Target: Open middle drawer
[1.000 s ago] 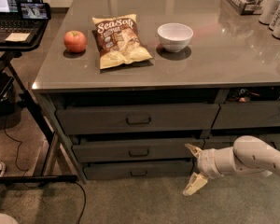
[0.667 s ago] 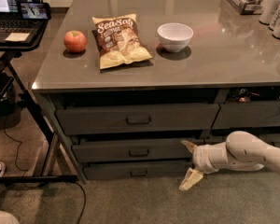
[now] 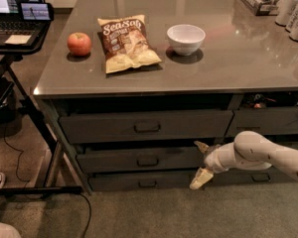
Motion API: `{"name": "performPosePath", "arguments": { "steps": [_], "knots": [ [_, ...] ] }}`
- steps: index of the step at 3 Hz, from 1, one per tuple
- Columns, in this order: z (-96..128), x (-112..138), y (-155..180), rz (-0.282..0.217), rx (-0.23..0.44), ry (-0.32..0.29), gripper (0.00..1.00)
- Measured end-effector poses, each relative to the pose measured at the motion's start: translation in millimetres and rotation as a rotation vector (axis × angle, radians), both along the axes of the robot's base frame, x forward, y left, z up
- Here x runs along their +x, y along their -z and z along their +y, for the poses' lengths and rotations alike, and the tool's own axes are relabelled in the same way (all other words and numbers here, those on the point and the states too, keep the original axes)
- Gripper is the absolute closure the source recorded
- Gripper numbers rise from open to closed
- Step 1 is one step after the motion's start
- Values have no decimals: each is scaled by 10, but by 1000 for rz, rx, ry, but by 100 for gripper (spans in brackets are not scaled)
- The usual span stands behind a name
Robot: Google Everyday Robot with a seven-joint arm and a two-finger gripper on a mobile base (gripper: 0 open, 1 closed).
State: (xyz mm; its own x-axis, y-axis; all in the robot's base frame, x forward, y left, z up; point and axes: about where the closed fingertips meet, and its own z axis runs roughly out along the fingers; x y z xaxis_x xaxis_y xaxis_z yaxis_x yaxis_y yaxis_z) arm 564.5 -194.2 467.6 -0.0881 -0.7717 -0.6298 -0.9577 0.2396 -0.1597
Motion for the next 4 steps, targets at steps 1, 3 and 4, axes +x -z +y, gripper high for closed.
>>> {"name": "performPosePath", "arguments": {
  "steps": [1, 3, 4],
  "knots": [
    [21, 238, 80, -14, 18, 3, 0],
    [150, 506, 333, -11, 97, -2, 16],
    [106, 427, 486, 6, 143, 37, 39]
  ]
}}
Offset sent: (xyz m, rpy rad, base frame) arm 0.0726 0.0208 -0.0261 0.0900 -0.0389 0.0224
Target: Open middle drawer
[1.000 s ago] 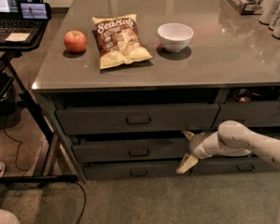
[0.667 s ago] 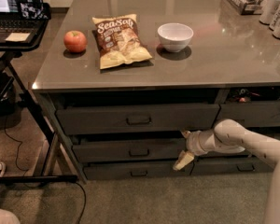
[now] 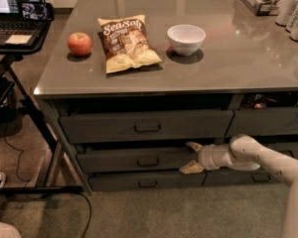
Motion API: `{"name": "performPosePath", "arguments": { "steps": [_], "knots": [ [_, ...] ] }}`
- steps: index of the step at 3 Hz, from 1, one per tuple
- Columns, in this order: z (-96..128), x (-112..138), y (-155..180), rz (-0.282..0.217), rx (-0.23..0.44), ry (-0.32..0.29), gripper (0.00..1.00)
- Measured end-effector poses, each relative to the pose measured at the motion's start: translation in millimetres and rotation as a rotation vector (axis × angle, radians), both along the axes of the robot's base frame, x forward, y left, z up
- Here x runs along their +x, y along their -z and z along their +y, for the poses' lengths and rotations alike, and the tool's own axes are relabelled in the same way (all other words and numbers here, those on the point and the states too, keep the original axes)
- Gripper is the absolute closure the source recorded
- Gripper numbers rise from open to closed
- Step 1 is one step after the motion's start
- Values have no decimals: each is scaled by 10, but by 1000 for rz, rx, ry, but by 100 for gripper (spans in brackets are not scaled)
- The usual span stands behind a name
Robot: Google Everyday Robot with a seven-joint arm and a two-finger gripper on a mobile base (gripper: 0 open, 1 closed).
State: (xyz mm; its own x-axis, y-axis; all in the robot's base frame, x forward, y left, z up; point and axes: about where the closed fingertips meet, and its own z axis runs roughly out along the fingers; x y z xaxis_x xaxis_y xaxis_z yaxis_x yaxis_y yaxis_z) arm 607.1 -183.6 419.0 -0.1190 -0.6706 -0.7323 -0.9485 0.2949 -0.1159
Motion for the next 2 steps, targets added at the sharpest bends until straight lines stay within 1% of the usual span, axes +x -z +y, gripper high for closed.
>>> {"name": "performPosePath", "arguments": {
  "steps": [2],
  "knots": [
    [-10, 13, -108, 2, 4, 4, 87]
  ]
}}
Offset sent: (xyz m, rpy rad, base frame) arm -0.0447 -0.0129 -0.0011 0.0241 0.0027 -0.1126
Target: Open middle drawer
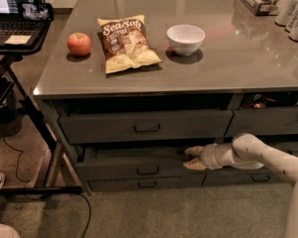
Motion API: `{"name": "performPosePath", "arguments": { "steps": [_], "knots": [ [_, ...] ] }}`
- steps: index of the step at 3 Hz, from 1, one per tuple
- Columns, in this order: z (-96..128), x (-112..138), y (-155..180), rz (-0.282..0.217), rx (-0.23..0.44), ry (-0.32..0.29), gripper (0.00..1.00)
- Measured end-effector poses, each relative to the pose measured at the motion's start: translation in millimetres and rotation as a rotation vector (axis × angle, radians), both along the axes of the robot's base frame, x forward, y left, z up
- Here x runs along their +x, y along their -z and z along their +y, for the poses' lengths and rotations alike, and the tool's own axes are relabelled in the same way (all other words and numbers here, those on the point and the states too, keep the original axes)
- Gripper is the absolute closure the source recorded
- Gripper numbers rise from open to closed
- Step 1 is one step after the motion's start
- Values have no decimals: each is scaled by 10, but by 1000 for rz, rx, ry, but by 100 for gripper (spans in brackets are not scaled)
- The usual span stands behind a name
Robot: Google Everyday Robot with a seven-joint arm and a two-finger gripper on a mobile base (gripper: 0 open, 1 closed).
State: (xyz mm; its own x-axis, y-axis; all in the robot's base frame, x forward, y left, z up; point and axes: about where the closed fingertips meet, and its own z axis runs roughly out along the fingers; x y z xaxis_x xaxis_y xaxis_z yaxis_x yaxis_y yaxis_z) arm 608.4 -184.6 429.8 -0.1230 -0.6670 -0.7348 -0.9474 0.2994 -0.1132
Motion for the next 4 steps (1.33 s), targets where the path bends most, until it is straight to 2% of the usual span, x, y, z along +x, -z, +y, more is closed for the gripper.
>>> {"name": "performPosePath", "arguments": {
  "steps": [1, 2, 3, 4],
  "knots": [
    [-23, 1, -46, 0, 0, 0, 100],
    [-48, 2, -48, 0, 0, 0, 84],
    [-34, -272, 30, 3, 23, 20, 60],
    [-42, -279, -2, 4, 23, 20, 37]
  ]
}}
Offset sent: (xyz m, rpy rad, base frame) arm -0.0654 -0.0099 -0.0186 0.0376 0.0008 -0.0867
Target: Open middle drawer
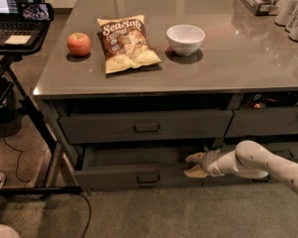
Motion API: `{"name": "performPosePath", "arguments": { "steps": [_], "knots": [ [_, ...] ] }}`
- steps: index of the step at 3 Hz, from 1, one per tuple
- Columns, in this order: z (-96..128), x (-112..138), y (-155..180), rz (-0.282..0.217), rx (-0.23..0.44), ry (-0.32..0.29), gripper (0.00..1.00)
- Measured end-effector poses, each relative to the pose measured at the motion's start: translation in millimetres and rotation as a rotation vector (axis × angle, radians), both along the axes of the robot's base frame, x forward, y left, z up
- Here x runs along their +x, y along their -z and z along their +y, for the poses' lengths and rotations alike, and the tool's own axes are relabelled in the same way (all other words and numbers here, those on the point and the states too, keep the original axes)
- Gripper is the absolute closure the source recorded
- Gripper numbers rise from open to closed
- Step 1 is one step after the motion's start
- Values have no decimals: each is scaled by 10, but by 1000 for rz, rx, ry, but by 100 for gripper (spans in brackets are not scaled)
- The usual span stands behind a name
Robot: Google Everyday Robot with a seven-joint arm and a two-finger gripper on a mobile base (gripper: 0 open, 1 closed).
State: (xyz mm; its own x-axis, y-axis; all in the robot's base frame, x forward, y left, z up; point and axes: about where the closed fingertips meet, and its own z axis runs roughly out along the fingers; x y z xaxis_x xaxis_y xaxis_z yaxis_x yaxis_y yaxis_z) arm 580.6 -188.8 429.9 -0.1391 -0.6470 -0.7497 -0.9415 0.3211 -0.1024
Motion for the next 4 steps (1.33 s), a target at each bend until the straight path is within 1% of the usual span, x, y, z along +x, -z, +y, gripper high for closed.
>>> {"name": "performPosePath", "arguments": {
  "steps": [1, 2, 3, 4],
  "knots": [
    [18, -122, 48, 18, 11, -2, 14],
    [20, -250, 120, 49, 21, -13, 18],
    [21, -312, 130, 70, 21, -20, 42],
    [22, -313, 86, 70, 21, -20, 65]
  ]
}}
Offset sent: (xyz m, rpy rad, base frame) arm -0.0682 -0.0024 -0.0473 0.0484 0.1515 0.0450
